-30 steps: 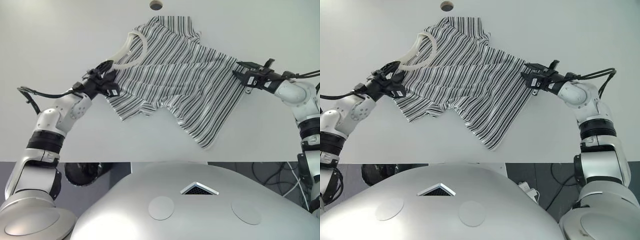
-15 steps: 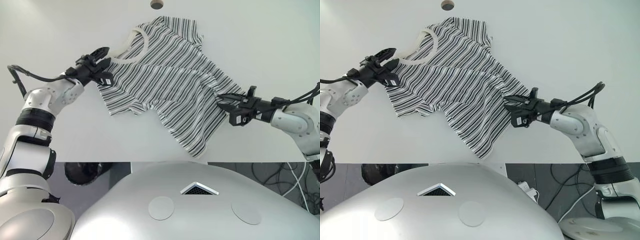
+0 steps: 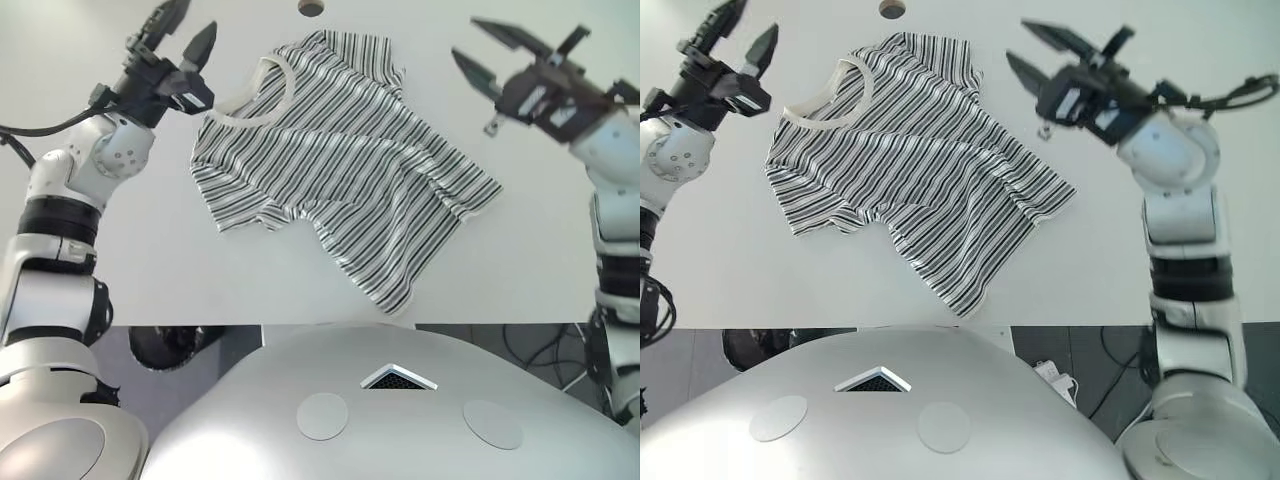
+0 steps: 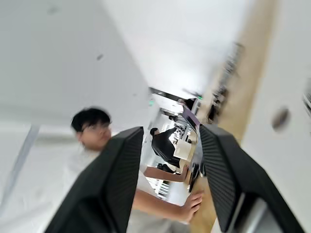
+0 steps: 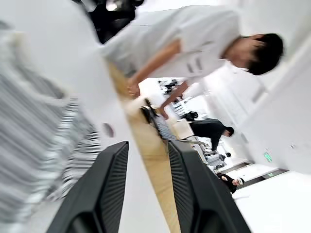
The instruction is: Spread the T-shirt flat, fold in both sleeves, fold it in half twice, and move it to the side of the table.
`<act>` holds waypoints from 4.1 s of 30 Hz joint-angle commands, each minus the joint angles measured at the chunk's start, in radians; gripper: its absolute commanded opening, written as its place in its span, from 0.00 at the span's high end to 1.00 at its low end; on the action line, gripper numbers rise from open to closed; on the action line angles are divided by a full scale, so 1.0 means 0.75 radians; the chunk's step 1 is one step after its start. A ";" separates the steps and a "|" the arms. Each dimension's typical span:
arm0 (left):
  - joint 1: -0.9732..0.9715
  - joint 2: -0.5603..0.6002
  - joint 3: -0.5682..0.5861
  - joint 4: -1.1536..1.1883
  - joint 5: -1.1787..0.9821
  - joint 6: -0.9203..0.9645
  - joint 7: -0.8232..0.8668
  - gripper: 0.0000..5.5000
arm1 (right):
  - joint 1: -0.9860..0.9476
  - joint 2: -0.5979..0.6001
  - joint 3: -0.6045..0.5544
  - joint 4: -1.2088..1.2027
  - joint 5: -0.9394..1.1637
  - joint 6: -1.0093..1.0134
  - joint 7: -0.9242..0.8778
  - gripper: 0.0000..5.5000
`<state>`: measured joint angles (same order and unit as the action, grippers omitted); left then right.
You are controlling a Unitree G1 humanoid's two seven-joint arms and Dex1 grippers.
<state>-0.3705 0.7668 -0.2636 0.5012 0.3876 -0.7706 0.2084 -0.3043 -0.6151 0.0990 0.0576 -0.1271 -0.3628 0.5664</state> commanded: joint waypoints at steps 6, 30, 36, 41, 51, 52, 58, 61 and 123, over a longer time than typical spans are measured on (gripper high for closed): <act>0.343 -0.220 0.139 -0.428 -0.256 0.213 -0.119 0.61 | -0.698 0.334 0.268 1.268 -0.292 -0.198 -0.131 0.72; 0.770 -0.083 0.033 -0.735 -0.173 0.392 -0.842 0.61 | -0.960 0.561 0.442 1.743 -0.597 -0.020 -0.354 0.72; 0.903 0.032 0.116 -0.738 -0.103 0.436 -0.877 0.61 | -0.943 0.509 0.520 1.747 -0.694 -0.055 -0.418 0.72; 1.004 0.147 0.155 -0.745 -0.039 0.471 -0.943 0.61 | -0.958 0.528 0.500 1.744 -0.675 -0.072 -0.443 0.72; 0.751 0.317 0.190 -0.381 0.246 0.467 -0.789 0.61 | -1.015 0.592 0.429 1.724 -0.618 -0.152 -0.520 0.72; 0.695 0.325 0.176 -0.311 0.287 0.465 -0.757 0.61 | -1.024 0.597 0.419 1.722 -0.611 -0.161 -0.525 0.72; 0.485 0.312 0.133 -0.150 0.397 0.426 -0.606 0.61 | -1.008 0.630 0.416 1.731 -0.612 -0.158 -0.517 0.72; 0.415 0.278 0.127 -0.161 0.374 0.343 -0.541 0.61 | -0.956 0.667 0.458 1.745 -0.652 -0.129 -0.514 0.72; 0.460 -0.200 0.526 -0.776 -0.525 0.247 -0.787 0.61 | -0.824 0.541 0.429 1.715 -0.501 -0.176 -0.461 0.72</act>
<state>-0.0323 0.6199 0.1230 -0.0739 -0.0015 -0.5836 -0.3723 -0.8981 -0.2073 0.4137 1.3269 -0.4799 -0.5179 0.2306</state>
